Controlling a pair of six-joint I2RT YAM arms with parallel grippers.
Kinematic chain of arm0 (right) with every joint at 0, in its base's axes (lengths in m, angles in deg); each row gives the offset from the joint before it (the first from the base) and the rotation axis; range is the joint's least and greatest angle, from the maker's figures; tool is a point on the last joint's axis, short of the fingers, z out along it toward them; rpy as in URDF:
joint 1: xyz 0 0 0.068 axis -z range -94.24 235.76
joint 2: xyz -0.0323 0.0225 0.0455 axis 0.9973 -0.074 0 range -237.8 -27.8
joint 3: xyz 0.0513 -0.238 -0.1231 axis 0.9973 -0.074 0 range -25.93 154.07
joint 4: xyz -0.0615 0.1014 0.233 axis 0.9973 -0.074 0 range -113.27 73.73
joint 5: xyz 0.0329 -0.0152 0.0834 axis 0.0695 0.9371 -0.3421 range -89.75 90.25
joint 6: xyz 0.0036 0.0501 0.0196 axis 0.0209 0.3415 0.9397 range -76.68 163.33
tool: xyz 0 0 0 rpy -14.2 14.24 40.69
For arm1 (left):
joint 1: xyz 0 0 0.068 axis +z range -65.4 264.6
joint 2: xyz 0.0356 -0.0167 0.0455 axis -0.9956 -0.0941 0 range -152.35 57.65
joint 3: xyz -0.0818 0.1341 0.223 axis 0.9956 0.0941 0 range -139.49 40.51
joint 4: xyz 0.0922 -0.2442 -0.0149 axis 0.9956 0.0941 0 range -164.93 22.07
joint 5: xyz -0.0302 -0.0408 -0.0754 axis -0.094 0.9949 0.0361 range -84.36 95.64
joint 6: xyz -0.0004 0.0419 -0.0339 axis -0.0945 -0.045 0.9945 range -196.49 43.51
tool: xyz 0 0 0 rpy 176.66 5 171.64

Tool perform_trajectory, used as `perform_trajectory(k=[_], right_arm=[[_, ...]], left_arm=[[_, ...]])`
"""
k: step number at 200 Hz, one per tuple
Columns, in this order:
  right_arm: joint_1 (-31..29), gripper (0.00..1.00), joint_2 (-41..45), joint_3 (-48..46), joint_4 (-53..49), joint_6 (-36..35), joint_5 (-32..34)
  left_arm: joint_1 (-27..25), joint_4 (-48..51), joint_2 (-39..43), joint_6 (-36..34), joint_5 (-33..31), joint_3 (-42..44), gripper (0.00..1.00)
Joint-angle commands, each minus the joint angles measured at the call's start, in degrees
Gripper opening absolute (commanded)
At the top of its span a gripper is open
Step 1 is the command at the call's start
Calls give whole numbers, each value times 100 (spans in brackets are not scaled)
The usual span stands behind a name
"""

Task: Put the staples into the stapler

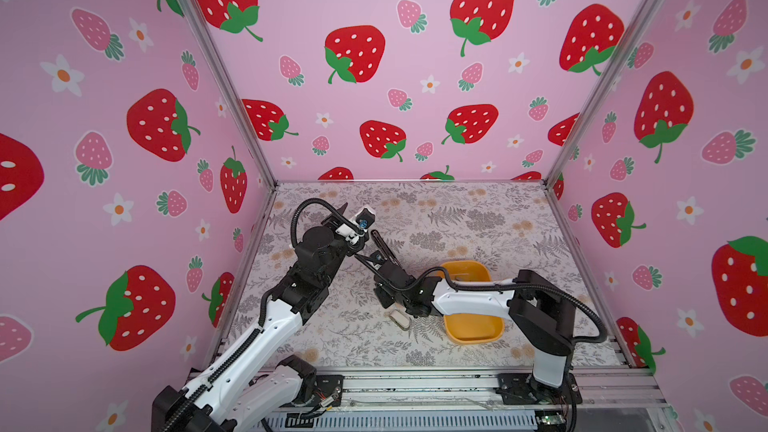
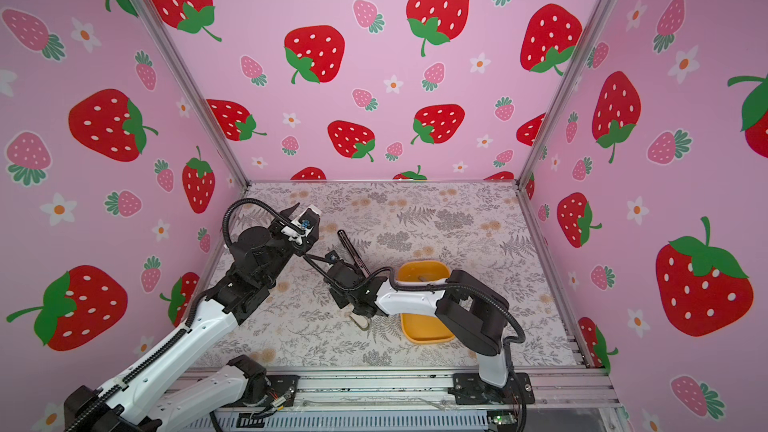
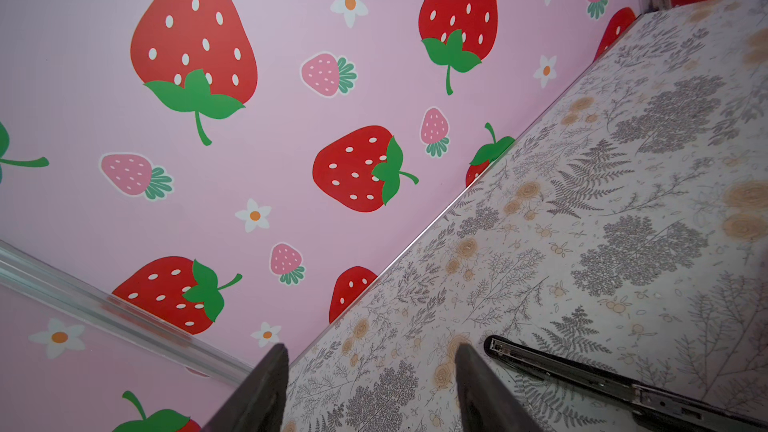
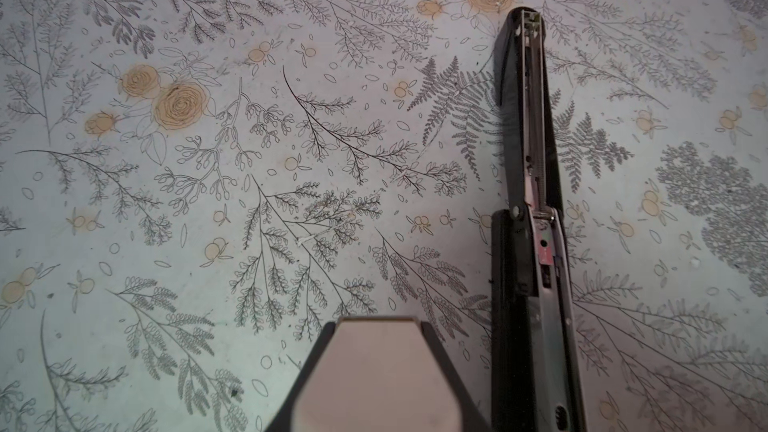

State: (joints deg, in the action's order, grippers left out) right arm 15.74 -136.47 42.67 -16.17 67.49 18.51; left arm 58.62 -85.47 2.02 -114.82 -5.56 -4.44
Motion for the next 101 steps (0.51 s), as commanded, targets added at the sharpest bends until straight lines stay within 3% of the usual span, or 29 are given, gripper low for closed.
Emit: perform_trajectory(k=[1, 40, 101], right_arm=[[116, 5, -123, 156, -311, -61, -112], [300, 6, -338, 212, -264, -90, -330], [444, 10, -772, 519, -334, -169, -451]], left_arm=[[213, -323, 39, 178, -164, 33, 66], [562, 170, -280, 437, 29, -301, 66], [861, 105, -350, 666, 452, -310, 66]])
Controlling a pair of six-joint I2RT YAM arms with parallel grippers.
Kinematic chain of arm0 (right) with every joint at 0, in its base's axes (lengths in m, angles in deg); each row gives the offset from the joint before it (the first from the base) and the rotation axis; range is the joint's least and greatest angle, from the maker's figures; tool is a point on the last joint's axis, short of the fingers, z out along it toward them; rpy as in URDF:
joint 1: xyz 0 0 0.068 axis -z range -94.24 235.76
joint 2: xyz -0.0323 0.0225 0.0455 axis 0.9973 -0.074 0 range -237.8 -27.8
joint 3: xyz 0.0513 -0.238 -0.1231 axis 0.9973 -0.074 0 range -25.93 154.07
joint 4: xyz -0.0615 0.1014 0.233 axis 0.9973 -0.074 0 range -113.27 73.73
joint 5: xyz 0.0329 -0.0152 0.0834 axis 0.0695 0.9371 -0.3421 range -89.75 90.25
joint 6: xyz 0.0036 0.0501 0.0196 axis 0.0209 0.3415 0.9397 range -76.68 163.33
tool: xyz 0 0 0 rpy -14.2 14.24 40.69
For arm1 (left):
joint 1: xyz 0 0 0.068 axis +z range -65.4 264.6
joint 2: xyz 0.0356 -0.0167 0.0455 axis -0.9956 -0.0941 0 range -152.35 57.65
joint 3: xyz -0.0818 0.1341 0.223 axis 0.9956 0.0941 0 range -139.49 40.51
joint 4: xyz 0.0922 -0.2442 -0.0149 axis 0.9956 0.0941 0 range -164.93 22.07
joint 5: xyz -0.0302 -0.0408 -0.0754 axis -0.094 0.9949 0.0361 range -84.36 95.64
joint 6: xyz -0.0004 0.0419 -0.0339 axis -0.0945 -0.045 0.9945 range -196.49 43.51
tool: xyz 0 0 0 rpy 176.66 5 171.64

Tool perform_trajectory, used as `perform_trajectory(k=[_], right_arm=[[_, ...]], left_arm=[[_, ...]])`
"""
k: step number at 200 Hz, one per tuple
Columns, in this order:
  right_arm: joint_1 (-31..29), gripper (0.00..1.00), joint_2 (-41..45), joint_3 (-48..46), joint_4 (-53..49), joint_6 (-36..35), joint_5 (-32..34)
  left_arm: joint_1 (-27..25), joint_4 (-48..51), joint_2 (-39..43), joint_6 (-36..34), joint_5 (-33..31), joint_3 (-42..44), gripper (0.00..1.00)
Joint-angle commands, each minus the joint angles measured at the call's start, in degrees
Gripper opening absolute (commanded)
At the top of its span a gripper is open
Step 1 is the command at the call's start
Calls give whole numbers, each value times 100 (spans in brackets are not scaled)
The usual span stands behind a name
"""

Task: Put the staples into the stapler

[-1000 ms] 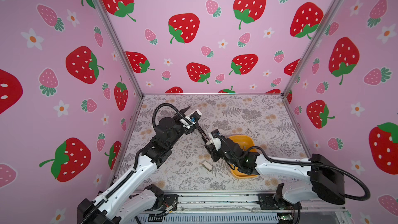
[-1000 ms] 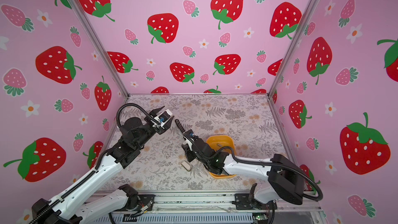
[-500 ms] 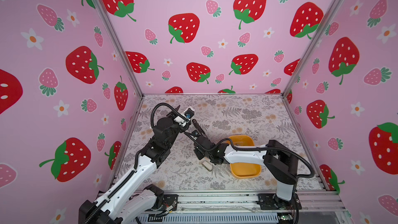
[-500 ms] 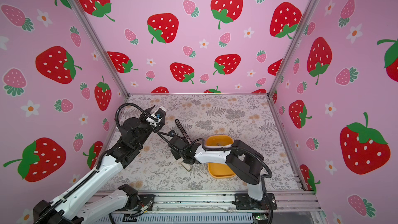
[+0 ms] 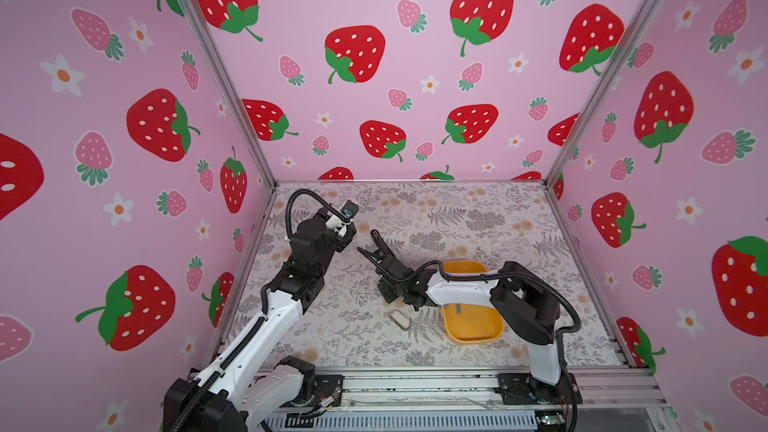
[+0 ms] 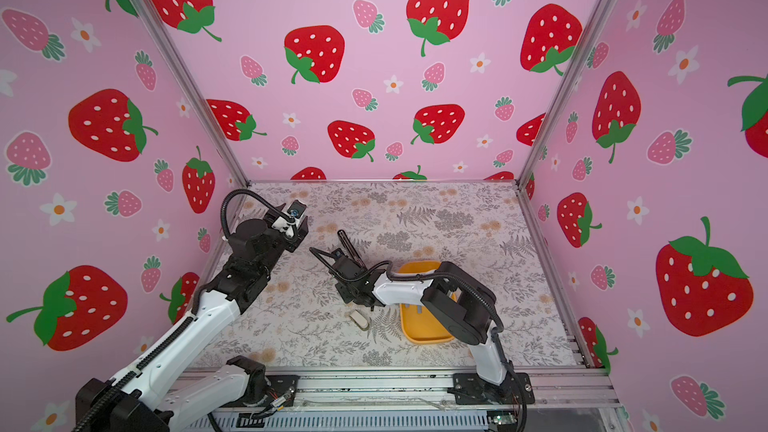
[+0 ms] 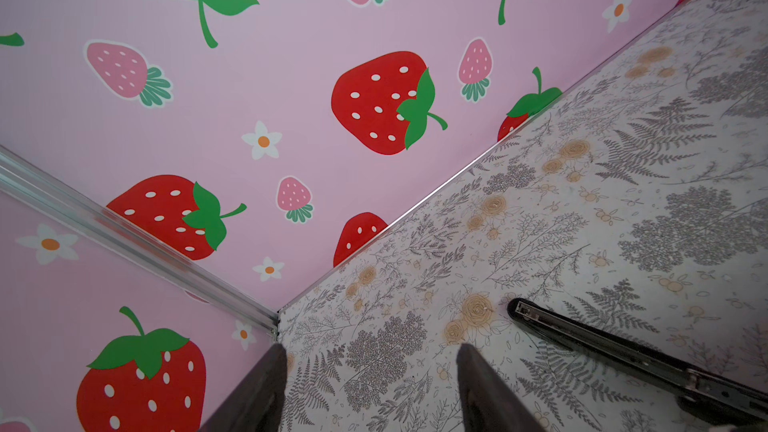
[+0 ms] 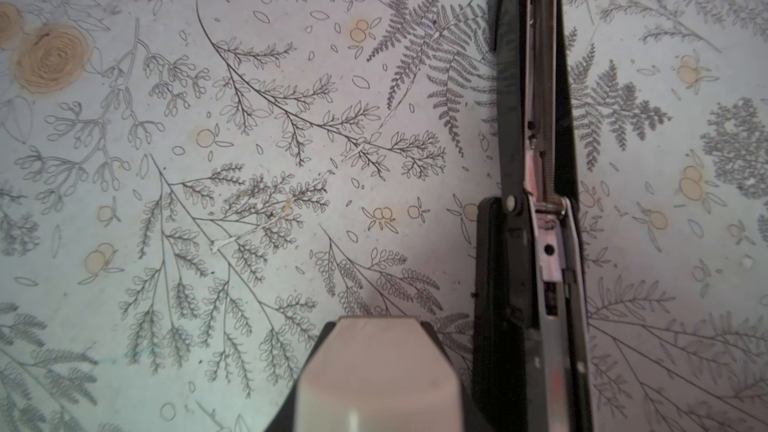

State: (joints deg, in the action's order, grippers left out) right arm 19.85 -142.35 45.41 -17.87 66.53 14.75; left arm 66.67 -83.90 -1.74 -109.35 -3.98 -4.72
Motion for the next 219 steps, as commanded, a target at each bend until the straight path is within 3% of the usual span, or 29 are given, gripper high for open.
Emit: perform_trajectory(k=[1, 115, 219], right_arm=[[34, 10, -192, 248, -164, -71, -73], [96, 40, -383, 417, -143, -70, -149], [39, 41, 266, -78, 133, 33, -44]], left_arm=[[59, -52, 21, 121, 299, -279, 66], [196, 86, -33, 175, 733, -387, 64], [201, 152, 49, -43, 1239, -352, 61]])
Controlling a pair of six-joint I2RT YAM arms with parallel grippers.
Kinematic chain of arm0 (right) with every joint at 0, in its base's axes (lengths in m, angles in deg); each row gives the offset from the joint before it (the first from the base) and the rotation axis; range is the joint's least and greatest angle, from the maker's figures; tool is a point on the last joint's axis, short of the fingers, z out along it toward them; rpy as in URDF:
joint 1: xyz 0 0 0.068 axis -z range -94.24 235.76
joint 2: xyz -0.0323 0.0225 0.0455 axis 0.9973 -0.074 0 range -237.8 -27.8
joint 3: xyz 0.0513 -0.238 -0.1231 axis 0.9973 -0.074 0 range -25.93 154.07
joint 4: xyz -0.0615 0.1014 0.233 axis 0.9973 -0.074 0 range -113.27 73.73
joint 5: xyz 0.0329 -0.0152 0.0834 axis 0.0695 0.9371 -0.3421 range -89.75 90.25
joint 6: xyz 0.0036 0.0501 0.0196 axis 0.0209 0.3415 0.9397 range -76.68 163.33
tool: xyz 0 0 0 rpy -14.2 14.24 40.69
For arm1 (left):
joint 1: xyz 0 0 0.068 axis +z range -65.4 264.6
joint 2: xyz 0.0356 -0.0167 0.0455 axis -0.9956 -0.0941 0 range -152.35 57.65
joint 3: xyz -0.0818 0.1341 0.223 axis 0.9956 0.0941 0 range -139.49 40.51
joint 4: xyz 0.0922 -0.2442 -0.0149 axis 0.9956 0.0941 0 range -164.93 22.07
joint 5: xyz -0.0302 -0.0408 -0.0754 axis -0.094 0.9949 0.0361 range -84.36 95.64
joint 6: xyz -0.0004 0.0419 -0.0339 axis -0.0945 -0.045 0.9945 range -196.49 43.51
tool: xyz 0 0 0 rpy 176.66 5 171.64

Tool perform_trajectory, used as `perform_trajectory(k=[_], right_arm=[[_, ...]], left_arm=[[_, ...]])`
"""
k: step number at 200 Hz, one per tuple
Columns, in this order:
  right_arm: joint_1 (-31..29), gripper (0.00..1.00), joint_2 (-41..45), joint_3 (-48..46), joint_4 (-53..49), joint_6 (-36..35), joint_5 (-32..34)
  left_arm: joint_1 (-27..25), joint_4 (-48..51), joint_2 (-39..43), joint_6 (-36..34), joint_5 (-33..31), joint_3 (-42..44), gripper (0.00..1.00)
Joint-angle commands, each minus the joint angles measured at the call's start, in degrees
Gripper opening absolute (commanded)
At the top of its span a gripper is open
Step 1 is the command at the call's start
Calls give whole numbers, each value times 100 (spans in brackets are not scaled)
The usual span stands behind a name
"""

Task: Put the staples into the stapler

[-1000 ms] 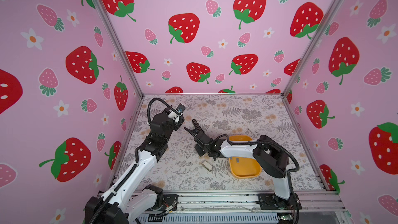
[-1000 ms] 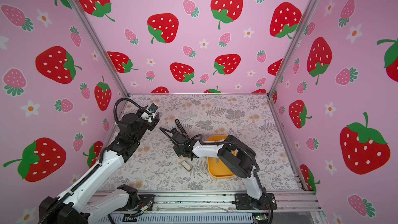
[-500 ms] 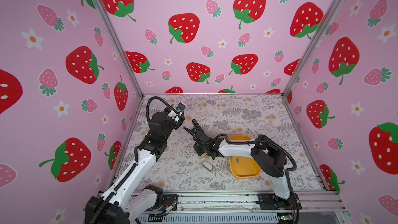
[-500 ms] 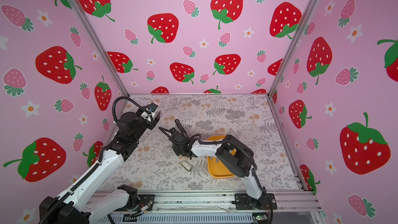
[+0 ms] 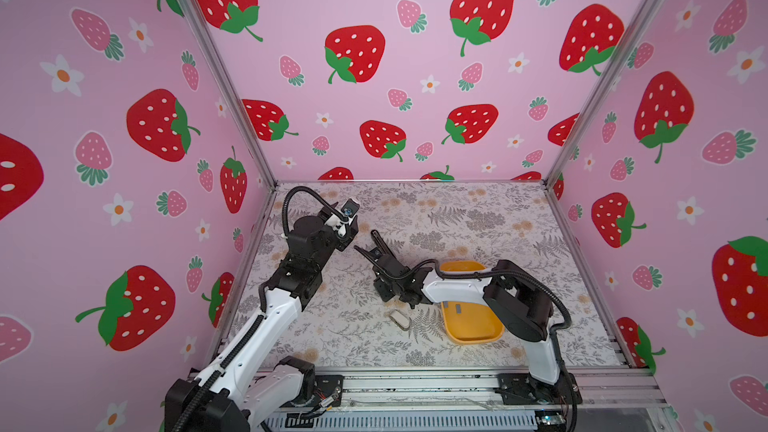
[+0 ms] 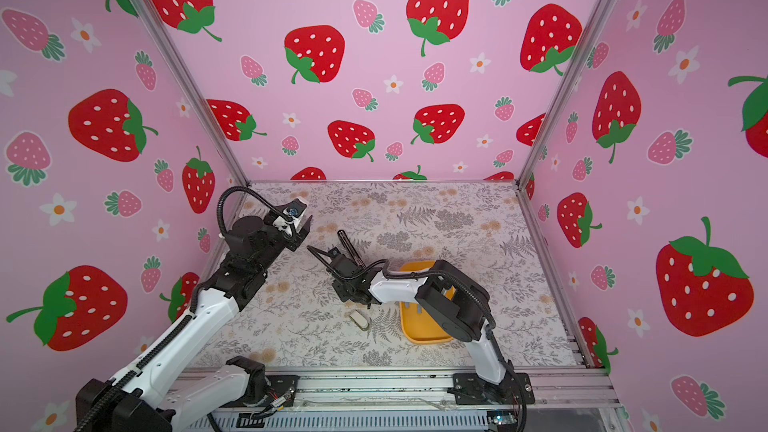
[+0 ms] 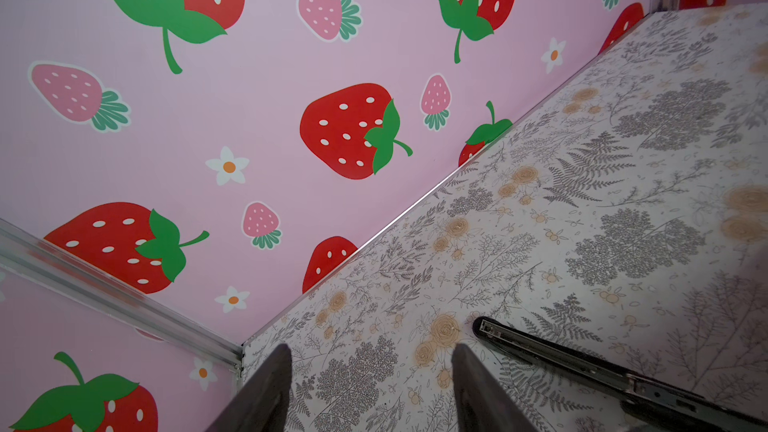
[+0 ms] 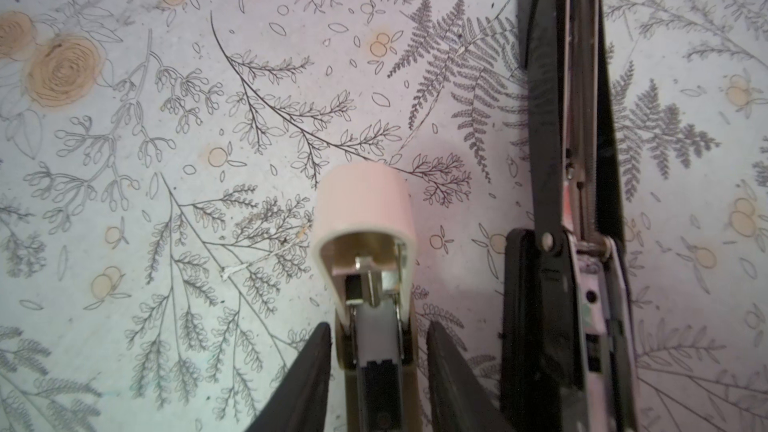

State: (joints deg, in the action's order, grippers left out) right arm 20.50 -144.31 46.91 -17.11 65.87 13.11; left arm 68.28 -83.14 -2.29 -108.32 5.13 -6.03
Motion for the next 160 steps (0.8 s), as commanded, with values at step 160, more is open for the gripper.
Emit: perform_trajectory(k=[160], right_arm=[[555, 51, 7123, -4989, 1292, 183, 2398]], left_arm=[[-823, 4188, -953, -3959, 4735, -1199, 61]])
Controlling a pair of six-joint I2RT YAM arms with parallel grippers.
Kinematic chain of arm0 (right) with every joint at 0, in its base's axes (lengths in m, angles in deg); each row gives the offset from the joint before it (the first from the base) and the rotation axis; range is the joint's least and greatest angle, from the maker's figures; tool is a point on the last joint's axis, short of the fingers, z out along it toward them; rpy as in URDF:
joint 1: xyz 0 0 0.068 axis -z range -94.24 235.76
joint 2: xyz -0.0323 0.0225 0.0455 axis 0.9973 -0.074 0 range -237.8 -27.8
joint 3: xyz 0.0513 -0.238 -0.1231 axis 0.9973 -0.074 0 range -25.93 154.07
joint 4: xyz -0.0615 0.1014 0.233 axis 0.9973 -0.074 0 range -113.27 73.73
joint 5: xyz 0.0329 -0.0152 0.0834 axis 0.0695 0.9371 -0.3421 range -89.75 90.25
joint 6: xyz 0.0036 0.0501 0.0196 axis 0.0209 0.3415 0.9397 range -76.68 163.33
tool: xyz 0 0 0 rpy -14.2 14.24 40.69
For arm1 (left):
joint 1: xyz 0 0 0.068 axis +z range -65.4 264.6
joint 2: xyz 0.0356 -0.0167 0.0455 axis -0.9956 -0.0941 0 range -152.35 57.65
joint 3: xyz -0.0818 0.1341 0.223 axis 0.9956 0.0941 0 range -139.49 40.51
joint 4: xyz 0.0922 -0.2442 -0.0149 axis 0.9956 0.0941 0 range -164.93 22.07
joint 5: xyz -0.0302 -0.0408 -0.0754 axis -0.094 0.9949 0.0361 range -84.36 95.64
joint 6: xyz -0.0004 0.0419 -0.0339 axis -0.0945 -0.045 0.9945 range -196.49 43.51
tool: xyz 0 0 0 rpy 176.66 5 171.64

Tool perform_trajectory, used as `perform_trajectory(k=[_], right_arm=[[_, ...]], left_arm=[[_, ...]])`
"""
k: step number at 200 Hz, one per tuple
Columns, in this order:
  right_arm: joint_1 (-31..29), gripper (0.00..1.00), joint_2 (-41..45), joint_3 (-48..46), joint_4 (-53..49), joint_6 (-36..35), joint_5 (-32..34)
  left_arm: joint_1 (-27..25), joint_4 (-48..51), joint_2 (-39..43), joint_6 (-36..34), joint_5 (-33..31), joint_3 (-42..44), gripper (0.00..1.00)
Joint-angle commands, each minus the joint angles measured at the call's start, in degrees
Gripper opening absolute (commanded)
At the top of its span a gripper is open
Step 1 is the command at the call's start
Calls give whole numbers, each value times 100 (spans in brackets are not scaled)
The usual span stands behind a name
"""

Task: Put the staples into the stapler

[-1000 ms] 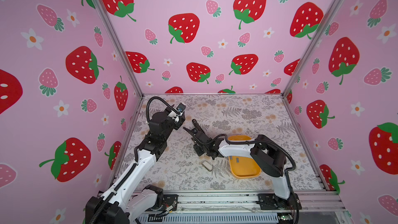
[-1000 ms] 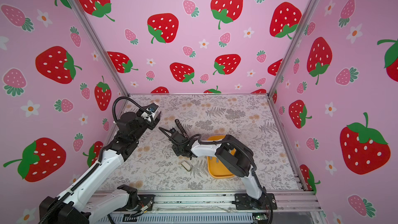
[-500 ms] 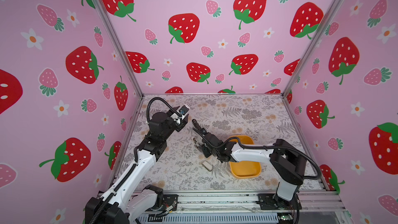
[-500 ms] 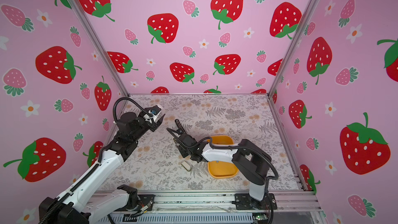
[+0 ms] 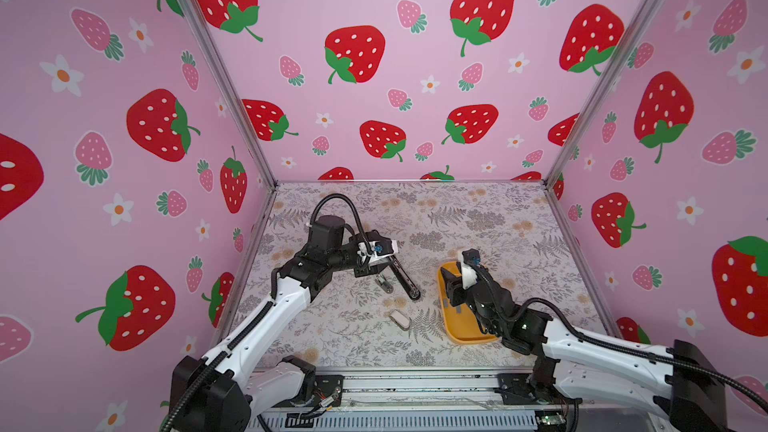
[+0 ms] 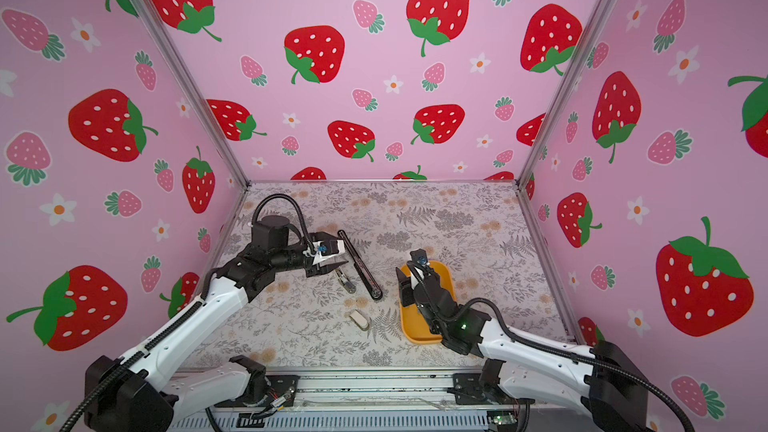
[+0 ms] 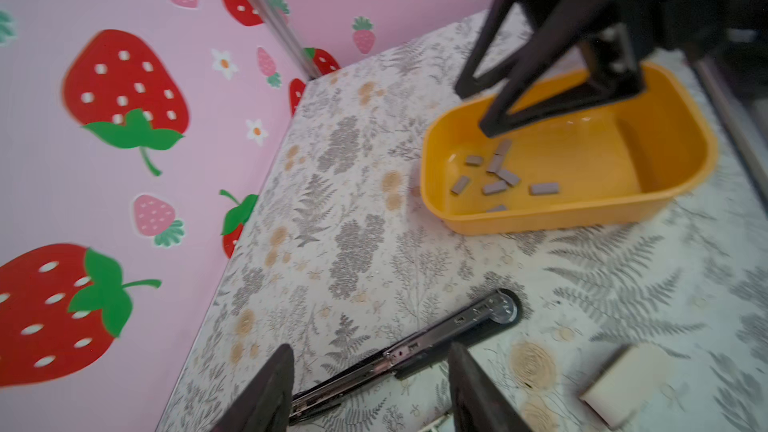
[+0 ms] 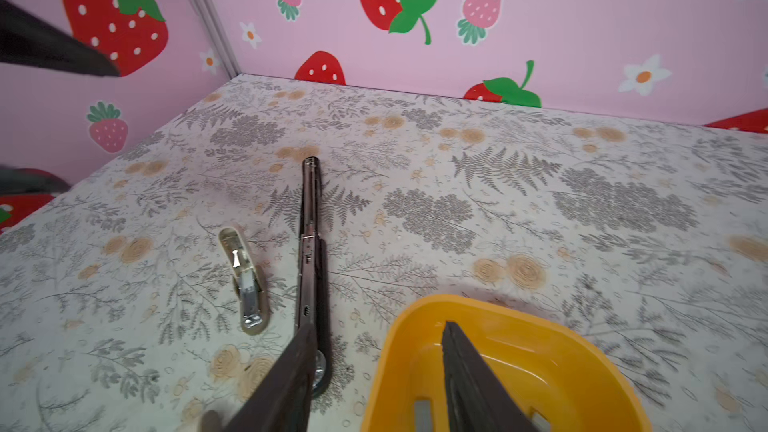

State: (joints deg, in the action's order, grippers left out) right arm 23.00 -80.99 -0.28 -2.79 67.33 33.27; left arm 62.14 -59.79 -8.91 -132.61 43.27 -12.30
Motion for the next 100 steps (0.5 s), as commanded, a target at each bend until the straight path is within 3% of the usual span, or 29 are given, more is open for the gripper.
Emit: perform_trajectory(k=[1, 22, 34, 69, 100], right_arm=[[325, 51, 856, -288, -173, 28, 355], [354, 51, 1592, -563, -402, -245, 25], [395, 55, 1932, -667, -590, -155, 237], [431, 57, 2427, -772, -742, -87, 147], [431, 56, 2024, -646, -741, -80, 55]], left_arm=[[-225, 1910, -306, -1567, 926, -585, 61], [-684, 2829, -600, -2392, 656, -784, 60], [-1092, 3077, -744, -2649, 172, -783, 61], [-2055, 3348, -1323, -2549, -1365, -744, 57], [-2565, 3310, -1768, -2388, -1873, -778, 56]])
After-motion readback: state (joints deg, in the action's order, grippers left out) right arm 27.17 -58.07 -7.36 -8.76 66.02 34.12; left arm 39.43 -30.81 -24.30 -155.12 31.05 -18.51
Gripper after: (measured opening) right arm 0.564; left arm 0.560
